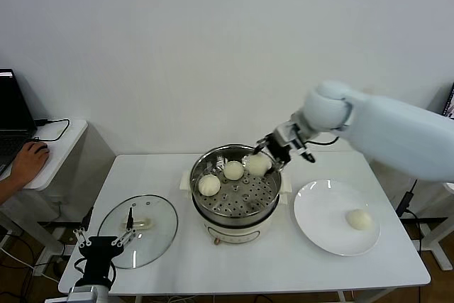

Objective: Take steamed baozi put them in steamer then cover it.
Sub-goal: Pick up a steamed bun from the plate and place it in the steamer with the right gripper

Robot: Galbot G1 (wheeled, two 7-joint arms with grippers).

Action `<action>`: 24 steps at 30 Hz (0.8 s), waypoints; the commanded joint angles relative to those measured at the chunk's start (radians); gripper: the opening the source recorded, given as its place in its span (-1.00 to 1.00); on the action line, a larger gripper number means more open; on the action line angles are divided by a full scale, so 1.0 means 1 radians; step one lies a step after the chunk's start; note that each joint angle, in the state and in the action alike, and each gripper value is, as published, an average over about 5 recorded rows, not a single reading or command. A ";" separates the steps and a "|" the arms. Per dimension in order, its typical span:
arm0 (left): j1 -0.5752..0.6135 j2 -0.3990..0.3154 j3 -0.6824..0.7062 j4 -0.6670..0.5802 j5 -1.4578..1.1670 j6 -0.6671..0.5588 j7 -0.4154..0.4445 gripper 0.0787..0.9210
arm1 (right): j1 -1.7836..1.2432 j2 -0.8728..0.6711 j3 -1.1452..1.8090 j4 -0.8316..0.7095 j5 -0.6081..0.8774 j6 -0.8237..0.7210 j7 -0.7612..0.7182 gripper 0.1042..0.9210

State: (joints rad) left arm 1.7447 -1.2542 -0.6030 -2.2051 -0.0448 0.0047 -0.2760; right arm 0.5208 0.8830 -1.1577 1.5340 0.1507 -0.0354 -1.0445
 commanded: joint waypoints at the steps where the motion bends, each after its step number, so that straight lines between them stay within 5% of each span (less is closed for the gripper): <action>1: 0.001 -0.007 -0.002 0.006 0.000 -0.003 -0.002 0.77 | 0.001 0.209 -0.136 -0.077 -0.102 0.228 0.015 0.20; 24: -0.008 -0.028 0.004 0.021 0.001 -0.009 -0.004 0.77 | -0.020 0.264 -0.176 -0.082 -0.203 0.378 0.000 0.26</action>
State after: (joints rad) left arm 1.7377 -1.2805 -0.6004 -2.1849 -0.0442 -0.0036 -0.2795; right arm 0.5017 1.1273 -1.3143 1.4498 -0.0225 0.2912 -1.0402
